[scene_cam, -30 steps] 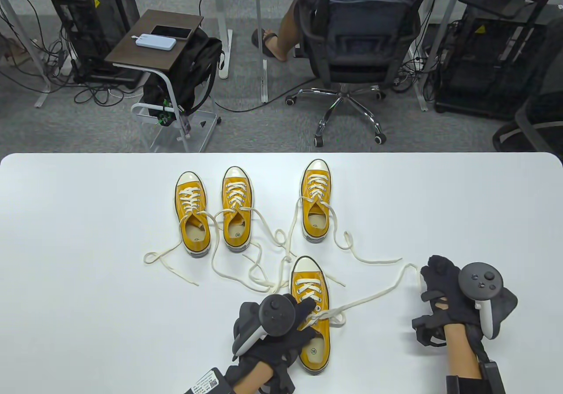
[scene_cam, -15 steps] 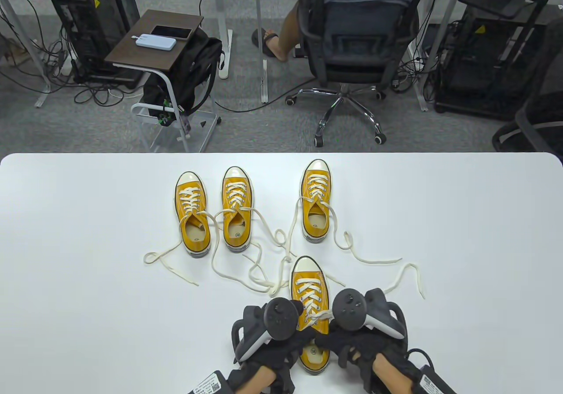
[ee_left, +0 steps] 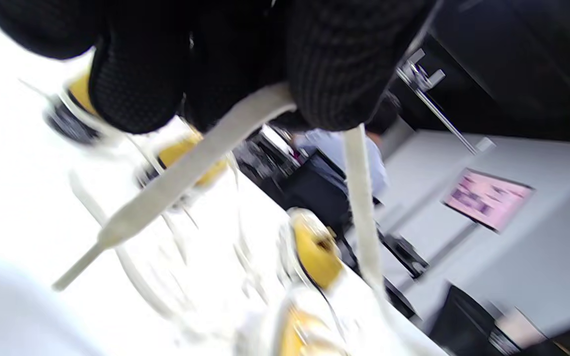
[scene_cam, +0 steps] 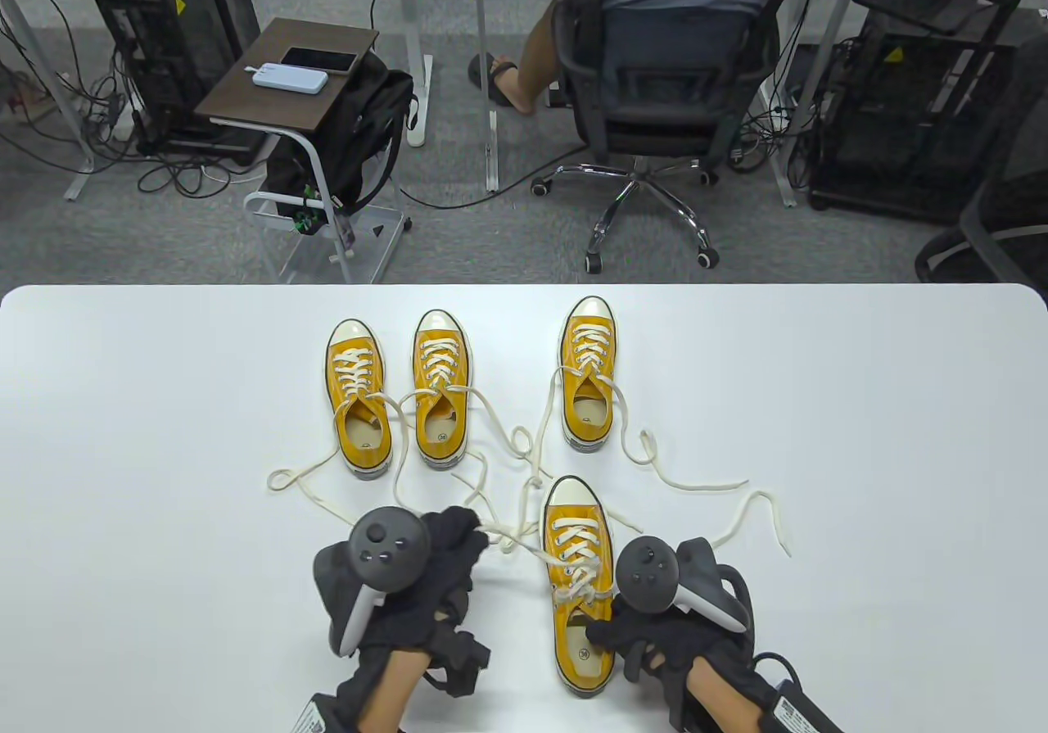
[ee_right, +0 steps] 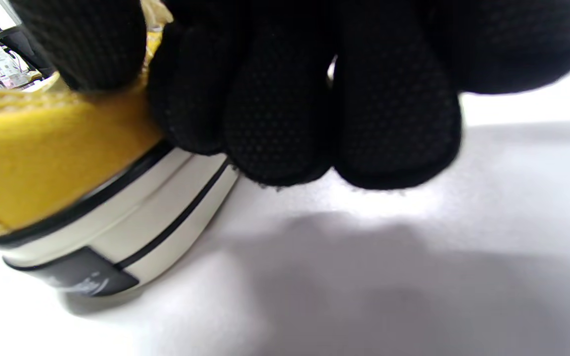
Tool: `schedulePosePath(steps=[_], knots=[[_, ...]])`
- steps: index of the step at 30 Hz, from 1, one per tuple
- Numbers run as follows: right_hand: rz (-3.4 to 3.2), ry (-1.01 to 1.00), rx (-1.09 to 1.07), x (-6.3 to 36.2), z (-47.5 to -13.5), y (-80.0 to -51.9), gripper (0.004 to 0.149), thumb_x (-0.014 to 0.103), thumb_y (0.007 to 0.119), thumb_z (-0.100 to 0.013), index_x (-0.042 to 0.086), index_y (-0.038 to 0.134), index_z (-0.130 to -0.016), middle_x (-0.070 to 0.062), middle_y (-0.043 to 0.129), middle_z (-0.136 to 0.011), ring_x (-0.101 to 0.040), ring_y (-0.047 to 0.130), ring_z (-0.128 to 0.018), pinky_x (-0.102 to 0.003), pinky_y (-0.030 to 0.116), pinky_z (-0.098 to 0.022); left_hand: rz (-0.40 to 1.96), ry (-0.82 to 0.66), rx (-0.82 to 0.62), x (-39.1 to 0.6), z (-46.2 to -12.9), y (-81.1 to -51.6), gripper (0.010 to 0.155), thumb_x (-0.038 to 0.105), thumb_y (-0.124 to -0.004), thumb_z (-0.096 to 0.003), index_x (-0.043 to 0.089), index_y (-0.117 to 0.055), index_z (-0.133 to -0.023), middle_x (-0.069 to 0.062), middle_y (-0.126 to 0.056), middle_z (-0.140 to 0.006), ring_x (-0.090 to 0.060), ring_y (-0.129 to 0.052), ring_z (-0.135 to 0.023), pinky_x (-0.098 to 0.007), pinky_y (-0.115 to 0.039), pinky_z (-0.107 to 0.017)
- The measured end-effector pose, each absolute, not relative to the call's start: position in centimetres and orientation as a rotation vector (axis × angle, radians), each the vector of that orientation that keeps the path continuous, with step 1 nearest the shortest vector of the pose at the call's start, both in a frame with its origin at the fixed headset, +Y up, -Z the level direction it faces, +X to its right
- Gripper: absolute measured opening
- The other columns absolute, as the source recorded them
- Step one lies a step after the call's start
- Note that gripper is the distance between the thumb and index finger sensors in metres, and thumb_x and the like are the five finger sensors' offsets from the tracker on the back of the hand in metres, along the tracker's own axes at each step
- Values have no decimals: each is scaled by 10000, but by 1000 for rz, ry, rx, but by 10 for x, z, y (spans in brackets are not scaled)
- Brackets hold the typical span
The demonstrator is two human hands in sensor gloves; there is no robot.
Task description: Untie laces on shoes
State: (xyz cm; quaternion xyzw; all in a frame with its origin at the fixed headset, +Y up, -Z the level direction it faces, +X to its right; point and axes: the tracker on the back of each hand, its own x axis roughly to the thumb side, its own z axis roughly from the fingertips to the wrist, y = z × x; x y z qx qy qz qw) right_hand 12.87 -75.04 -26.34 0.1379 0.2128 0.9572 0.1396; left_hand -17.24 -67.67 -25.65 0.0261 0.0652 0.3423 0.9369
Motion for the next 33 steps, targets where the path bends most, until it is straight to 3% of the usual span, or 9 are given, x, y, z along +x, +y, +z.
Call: schedulePosePath(steps=[4,6,9,11,14,17,21,26,33], knots=[[2758,625,393,129,-264,-751,417,558,807,-429,182,925,-568,-120,1044,-519,-375,1028,-388,-536,819,-310,628,315,32,-207,-263,-681,351,400,-823,-474,275,-912,-789,-117,-941,-813,-414,-928,-706,-555,-766,-508],[2766,623,394,129,-264,-751,419,561,804,-428,185,922,-570,-121,1041,-525,-376,1026,-395,-535,818,-313,526,410,-95,-219,-267,-689,348,394,-832,-472,273,-920,-786,-118,-925,-841,-425,-909,-729,-559,-756,-518],[2767,621,393,129,-264,-752,422,567,798,-425,190,917,-571,-121,1036,-531,-375,1024,-397,-536,816,-315,434,450,-242,-225,-275,-705,355,345,-881,-447,232,-973,-771,-157,-951,-824,-460,-921,-698,-577,-761,-483],[2744,640,385,131,-265,-751,428,567,798,-424,188,922,-580,-128,1037,-533,-378,1023,-397,-539,814,-316,363,443,-377,-222,-277,-714,405,303,-865,-456,230,-978,-839,-178,-926,-904,-482,-905,-733,-581,-760,-481],[2718,635,387,135,-265,-746,447,556,795,-428,177,940,-616,-140,1037,-541,-388,1020,-402,-546,811,-318,306,451,-342,-212,-274,-706,462,247,-827,-471,191,-915,-921,-174,-905,-926,-478,-893,-747,-575,-757,-485],[2681,591,370,141,-264,-736,423,510,811,-436,167,938,-648,-145,1035,-543,-389,1019,-404,-546,809,-320,316,357,-179,-196,-268,-690,476,331,-815,-489,239,-851,-954,-136,-854,-965,-446,-862,-796,-562,-740,-538],[2620,410,352,145,-265,-725,393,437,834,-439,161,912,-708,-132,1024,-565,-370,1017,-406,-535,812,-325,608,41,41,-148,-263,-698,443,389,-828,-470,287,-907,-894,-84,-956,-878,-408,-941,-728,-544,-785,-501],[2623,275,322,142,-265,-725,429,390,857,-431,154,863,-790,-122,1001,-613,-354,1010,-428,-529,812,-342,877,-163,-98,-92,-263,-733,410,408,-841,-454,296,-965,-828,-69,-1037,-772,-382,-1002,-634,-531,-820,-448],[2588,287,329,136,-268,-739,440,365,863,-428,141,858,-807,-131,986,-647,-366,1002,-451,-544,802,-364,793,-202,-218,-73,-262,-748,435,400,-871,-439,278,-928,-853,-41,-1007,-758,-366,-984,-624,-531,-808,-467]])
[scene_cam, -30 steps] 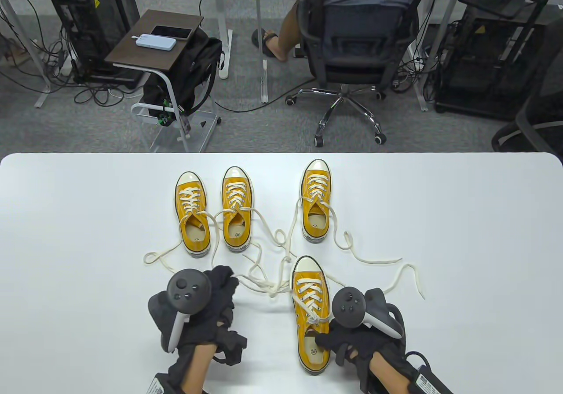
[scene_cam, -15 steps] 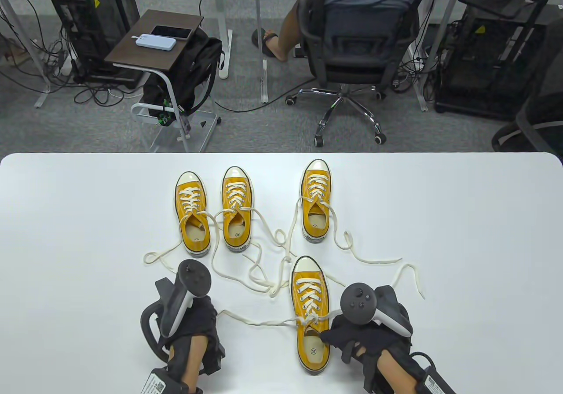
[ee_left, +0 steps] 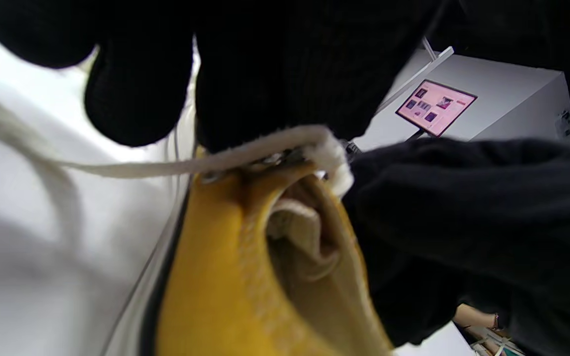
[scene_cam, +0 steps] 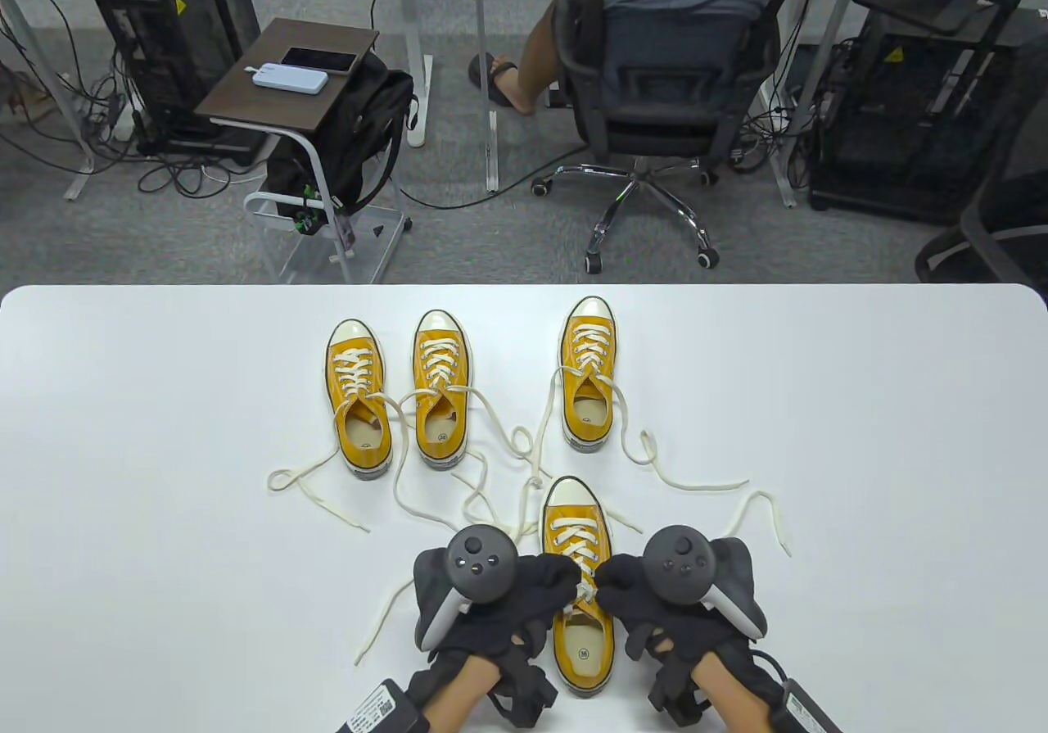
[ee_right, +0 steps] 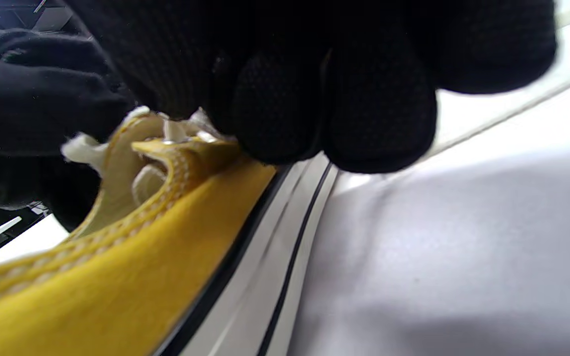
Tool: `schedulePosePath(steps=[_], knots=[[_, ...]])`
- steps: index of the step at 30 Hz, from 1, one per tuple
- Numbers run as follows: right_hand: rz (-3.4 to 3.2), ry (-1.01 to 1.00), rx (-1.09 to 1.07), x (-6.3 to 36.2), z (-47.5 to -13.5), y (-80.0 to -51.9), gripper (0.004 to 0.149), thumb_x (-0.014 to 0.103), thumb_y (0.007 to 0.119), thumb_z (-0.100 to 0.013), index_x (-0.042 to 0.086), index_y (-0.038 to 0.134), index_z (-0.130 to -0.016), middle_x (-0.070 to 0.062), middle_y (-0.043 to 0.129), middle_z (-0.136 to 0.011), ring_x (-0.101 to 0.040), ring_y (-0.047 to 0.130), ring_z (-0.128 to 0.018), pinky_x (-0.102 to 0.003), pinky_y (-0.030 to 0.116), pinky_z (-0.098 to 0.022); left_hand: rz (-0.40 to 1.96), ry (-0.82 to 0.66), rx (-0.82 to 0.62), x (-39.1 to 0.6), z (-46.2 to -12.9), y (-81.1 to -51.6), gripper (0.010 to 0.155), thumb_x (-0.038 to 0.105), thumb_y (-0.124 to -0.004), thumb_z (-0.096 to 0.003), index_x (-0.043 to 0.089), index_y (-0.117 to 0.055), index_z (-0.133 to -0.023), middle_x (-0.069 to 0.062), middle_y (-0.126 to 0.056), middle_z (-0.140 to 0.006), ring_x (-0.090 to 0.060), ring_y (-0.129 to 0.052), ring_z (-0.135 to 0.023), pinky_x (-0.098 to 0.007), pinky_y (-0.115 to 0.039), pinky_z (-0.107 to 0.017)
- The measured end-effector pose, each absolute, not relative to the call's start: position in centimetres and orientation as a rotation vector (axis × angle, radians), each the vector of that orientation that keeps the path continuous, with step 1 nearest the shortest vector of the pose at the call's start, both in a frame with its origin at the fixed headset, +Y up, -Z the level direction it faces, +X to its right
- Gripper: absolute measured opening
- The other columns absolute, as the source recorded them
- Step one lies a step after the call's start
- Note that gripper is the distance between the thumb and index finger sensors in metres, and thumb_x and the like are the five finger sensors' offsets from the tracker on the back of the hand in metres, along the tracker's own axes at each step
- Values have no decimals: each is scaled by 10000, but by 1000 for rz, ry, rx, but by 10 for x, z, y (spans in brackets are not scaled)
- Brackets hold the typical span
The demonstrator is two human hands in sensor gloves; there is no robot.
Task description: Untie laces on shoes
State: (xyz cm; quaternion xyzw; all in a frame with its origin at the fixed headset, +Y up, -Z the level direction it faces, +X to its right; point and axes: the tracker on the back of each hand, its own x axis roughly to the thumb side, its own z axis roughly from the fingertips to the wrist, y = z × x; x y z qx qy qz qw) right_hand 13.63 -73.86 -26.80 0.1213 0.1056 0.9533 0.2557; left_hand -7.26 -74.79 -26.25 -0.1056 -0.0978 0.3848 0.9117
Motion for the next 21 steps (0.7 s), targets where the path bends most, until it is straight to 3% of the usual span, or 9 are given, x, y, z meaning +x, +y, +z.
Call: schedulePosePath(steps=[5,13,21], knots=[[2610,267,344,132,-266,-739,467,401,853,-428,138,855,-814,-142,977,-658,-377,992,-477,-550,795,-378,788,-209,-227,-71,-260,-748,458,400,-886,-428,279,-903,-869,-53,-979,-783,-376,-957,-660,-542,-788,-496],[2643,177,339,127,-265,-743,377,380,874,-417,230,875,-763,-124,977,-622,-355,994,-467,-537,801,-381,726,-237,-205,-63,-260,-750,414,382,-887,-432,283,-885,-834,-47,-953,-775,-368,-941,-677,-536,-783,-510],[2547,198,289,134,-266,-743,346,359,856,-427,256,877,-757,-144,987,-660,-381,1007,-502,-540,811,-387,811,-198,-172,-67,-254,-752,460,411,-863,-441,252,-889,-872,-77,-965,-782,-378,-955,-649,-543,-789,-488]])
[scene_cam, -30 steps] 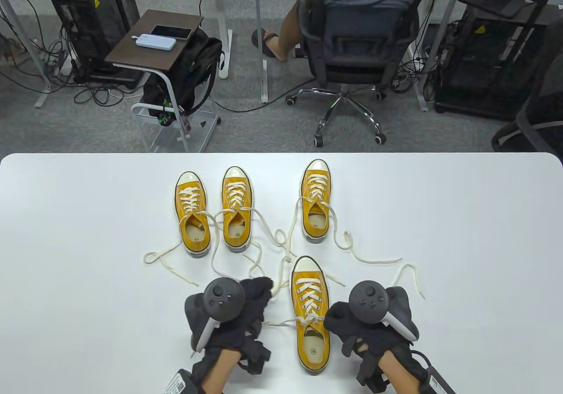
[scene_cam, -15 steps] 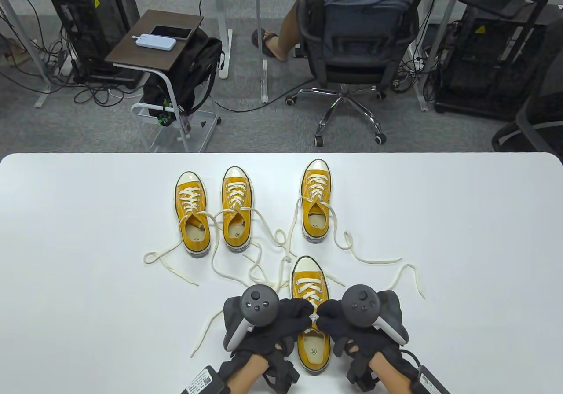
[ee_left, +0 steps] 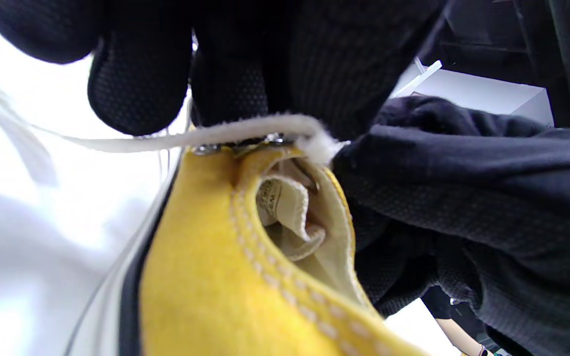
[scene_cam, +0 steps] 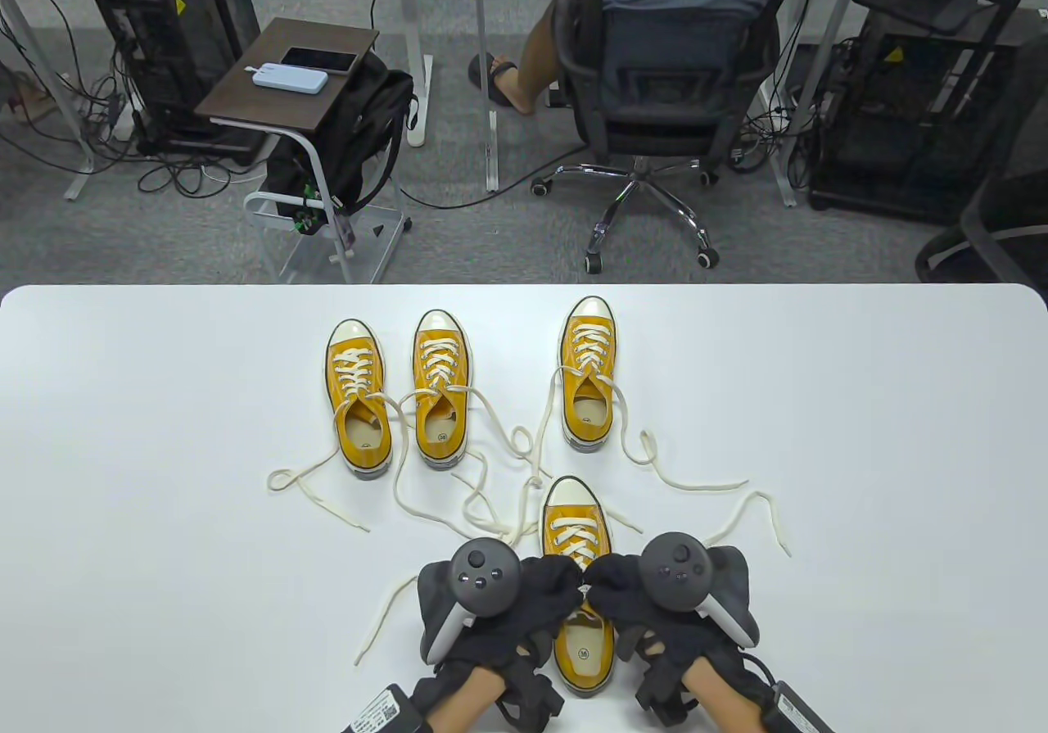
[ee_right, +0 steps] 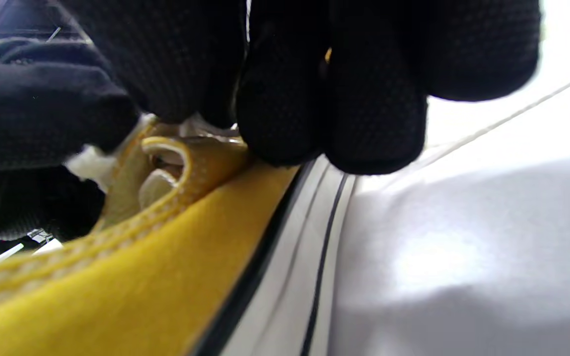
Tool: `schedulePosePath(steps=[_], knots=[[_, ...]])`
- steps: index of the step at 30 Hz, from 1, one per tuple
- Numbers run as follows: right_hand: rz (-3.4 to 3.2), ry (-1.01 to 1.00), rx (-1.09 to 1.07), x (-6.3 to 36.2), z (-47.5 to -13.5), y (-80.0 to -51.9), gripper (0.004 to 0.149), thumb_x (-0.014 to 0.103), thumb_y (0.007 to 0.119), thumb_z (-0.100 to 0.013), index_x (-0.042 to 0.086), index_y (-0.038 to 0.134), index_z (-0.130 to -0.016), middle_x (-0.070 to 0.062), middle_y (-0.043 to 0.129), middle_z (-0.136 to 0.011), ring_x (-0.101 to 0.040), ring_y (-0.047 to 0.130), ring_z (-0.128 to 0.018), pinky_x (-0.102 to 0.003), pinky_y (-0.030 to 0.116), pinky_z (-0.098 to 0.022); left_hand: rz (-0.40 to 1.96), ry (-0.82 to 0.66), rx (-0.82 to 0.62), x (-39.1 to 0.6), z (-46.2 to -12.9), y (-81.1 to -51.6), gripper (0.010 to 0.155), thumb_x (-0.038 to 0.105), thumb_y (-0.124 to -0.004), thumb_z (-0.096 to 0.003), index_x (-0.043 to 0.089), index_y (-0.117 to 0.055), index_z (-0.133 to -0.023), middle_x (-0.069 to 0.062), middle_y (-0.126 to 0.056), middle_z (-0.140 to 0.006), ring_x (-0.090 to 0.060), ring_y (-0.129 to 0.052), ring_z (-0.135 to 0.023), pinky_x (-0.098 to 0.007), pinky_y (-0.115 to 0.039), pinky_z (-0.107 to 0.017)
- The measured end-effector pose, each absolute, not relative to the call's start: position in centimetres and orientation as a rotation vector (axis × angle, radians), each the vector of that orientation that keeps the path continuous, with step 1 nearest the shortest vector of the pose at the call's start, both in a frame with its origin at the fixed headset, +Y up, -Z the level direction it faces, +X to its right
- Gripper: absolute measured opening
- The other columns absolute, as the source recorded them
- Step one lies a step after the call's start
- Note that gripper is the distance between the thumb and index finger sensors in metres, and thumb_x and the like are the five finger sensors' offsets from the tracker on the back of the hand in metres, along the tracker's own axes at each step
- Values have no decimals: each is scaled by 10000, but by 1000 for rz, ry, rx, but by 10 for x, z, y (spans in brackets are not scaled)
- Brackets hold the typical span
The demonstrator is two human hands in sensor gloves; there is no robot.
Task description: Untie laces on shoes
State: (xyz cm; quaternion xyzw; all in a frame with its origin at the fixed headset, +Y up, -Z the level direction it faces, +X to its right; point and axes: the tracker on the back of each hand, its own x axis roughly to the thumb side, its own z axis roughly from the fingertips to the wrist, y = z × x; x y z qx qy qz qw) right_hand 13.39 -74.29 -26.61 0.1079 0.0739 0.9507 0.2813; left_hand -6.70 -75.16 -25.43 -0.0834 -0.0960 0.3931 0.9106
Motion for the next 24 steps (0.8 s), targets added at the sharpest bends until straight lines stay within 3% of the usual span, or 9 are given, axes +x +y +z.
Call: schedulePosePath(steps=[4,8,16,19,22,24], knots=[[2537,204,289,134,-266,-743,350,351,852,-424,234,872,-753,-142,977,-676,-380,1004,-518,-538,811,-399,710,-219,-109,-58,-252,-747,415,385,-894,-425,249,-908,-816,-47,-981,-742,-365,-958,-645,-539,-789,-494],[2521,189,249,136,-266,-745,349,354,852,-424,235,876,-751,-133,987,-664,-376,1013,-507,-537,815,-389,631,-239,-87,-50,-249,-745,407,363,-850,-446,236,-900,-830,-49,-967,-744,-359,-949,-654,-532,-789,-500],[2578,136,201,135,-264,-743,335,350,847,-424,241,880,-738,-125,996,-659,-366,1032,-497,-524,839,-376,705,-203,-57,-57,-244,-750,393,315,-796,-460,284,-862,-846,-58,-991,-766,-353,-1003,-639,-504,-847,-443],[2523,206,190,139,-266,-746,334,351,843,-428,243,877,-742,-128,983,-676,-368,1022,-503,-525,830,-381,738,-182,-84,-62,-246,-751,389,334,-812,-463,288,-867,-845,-47,-1002,-763,-366,-1009,-629,-513,-844,-432],[2500,230,187,140,-267,-746,334,353,842,-430,249,875,-746,-142,972,-686,-372,1011,-502,-532,815,-388,765,-186,-97,-63,-245,-752,441,357,-820,-465,266,-814,-897,-56,-966,-796,-382,-965,-665,-532,-802,-477],[2497,243,190,141,-267,-746,332,355,838,-432,258,872,-748,-146,965,-692,-374,1004,-509,-536,809,-394,752,-206,-72,-61,-243,-752,539,359,-833,-462,308,-765,-994,-69,-928,-846,-385,-944,-685,-535,-789,-491]])
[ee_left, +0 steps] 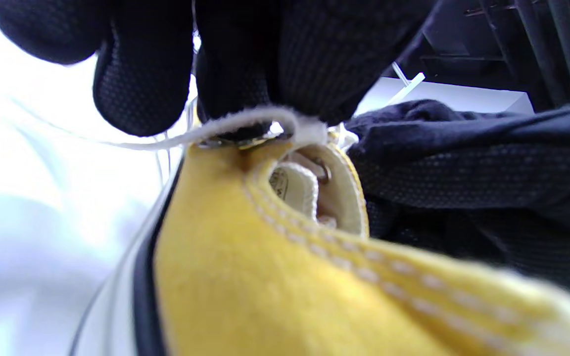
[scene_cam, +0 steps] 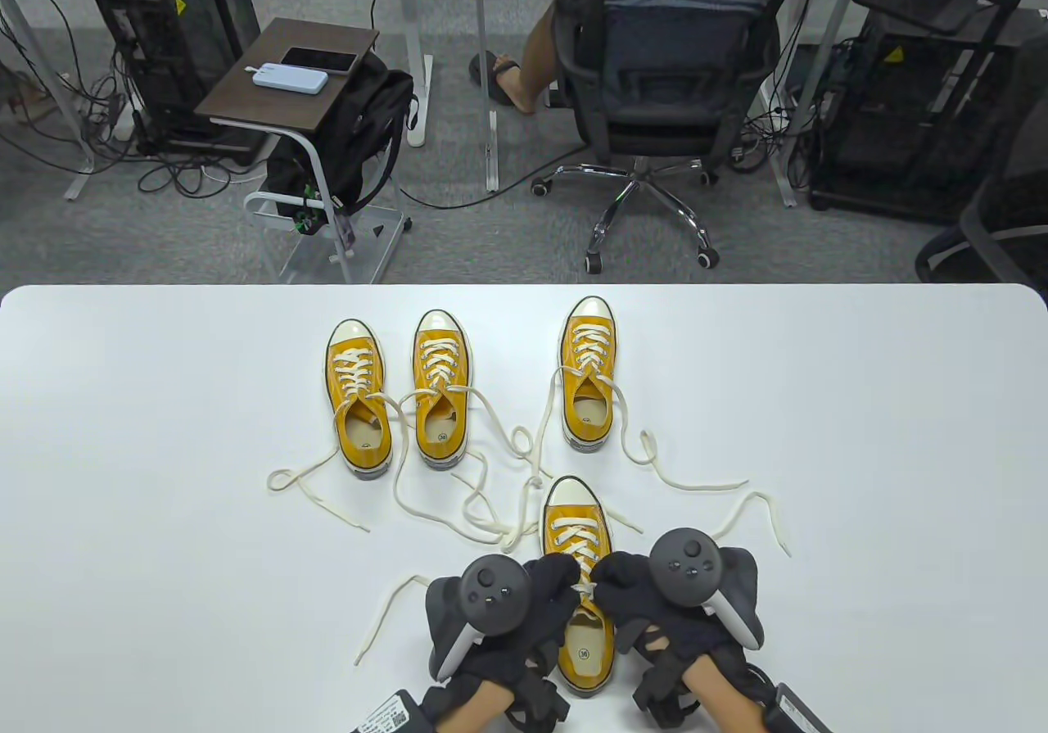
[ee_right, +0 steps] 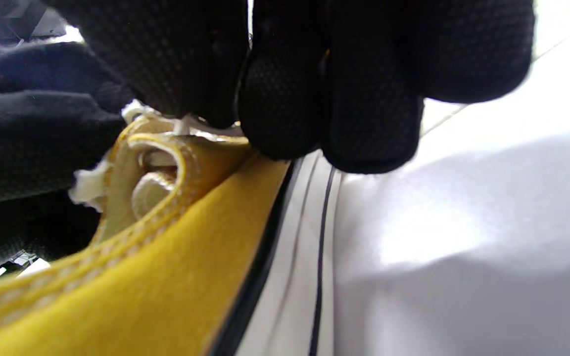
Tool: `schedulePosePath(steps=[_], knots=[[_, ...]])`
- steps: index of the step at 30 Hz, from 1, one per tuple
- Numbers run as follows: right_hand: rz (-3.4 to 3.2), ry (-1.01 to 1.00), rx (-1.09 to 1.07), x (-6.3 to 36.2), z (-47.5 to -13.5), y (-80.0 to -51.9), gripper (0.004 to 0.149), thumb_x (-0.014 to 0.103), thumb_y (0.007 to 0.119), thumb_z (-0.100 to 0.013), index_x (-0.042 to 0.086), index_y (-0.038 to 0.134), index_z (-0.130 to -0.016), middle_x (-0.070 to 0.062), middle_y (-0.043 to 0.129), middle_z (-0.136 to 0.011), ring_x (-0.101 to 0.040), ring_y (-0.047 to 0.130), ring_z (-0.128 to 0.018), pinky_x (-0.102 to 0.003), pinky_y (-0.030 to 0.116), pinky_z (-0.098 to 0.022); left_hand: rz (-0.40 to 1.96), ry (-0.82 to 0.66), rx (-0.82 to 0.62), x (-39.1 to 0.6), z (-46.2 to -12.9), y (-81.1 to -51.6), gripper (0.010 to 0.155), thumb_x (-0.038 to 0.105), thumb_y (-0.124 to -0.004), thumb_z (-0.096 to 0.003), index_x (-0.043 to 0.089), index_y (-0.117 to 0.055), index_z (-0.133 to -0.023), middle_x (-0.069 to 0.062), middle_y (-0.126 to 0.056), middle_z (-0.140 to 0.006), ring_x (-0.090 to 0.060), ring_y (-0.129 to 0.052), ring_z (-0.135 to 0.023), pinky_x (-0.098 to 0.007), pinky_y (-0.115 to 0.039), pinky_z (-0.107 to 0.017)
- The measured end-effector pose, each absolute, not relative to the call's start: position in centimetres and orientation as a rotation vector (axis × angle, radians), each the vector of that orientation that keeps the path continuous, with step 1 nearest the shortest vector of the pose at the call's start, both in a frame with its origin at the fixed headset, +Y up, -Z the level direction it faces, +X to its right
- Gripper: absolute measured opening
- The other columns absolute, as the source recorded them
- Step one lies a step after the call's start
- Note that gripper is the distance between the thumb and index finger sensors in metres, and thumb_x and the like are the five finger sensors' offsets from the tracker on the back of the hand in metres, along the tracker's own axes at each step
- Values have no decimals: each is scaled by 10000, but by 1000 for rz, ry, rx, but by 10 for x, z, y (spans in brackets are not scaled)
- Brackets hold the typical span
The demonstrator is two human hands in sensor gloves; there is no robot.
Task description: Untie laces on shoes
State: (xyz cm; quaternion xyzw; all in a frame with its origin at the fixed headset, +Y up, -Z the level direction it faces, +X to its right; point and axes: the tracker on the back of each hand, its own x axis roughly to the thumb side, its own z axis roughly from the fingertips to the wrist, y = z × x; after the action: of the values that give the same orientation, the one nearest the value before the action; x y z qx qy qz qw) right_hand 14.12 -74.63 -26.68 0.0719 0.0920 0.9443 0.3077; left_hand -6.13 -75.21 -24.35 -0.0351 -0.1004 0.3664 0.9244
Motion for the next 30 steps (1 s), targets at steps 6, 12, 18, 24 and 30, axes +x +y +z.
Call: schedulePosePath(steps=[6,12,18,24,30], knots=[[2471,257,179,145,-268,-746,329,358,847,-428,260,887,-740,-166,960,-702,-383,996,-513,-541,803,-395,730,-232,5,-62,-244,-749,378,355,-888,-427,321,-945,-800,-17,-1013,-702,-347,-993,-603,-531,-813,-464],[2460,263,188,148,-269,-746,352,383,834,-441,262,862,-771,-172,948,-735,-389,989,-517,-553,793,-402,766,-206,-29,-63,-244,-755,396,337,-839,-450,275,-885,-838,-43,-1011,-713,-349,-1012,-597,-520,-834,-434],[2508,256,244,139,-269,-746,559,511,825,-418,170,847,-861,-176,916,-746,-394,955,-525,-582,760,-428,753,-211,-29,-63,-244,-754,392,337,-845,-449,297,-888,-836,-44,-1017,-715,-347,-1015,-599,-517,-836,-434],[2452,181,236,144,-270,-744,365,400,883,-415,205,931,-719,-122,981,-674,-365,1002,-490,-575,792,-419,734,-181,-20,-65,-242,-753,386,348,-848,-453,295,-893,-833,-49,-1025,-728,-366,-1018,-603,-520,-838,-426],[2464,227,244,140,-269,-748,377,383,850,-449,170,830,-758,-158,918,-721,-366,976,-530,-572,780,-431,709,-179,26,-63,-240,-752,373,370,-871,-442,326,-890,-812,-30,-1012,-779,-344,-1012,-633,-503,-840,-439]])
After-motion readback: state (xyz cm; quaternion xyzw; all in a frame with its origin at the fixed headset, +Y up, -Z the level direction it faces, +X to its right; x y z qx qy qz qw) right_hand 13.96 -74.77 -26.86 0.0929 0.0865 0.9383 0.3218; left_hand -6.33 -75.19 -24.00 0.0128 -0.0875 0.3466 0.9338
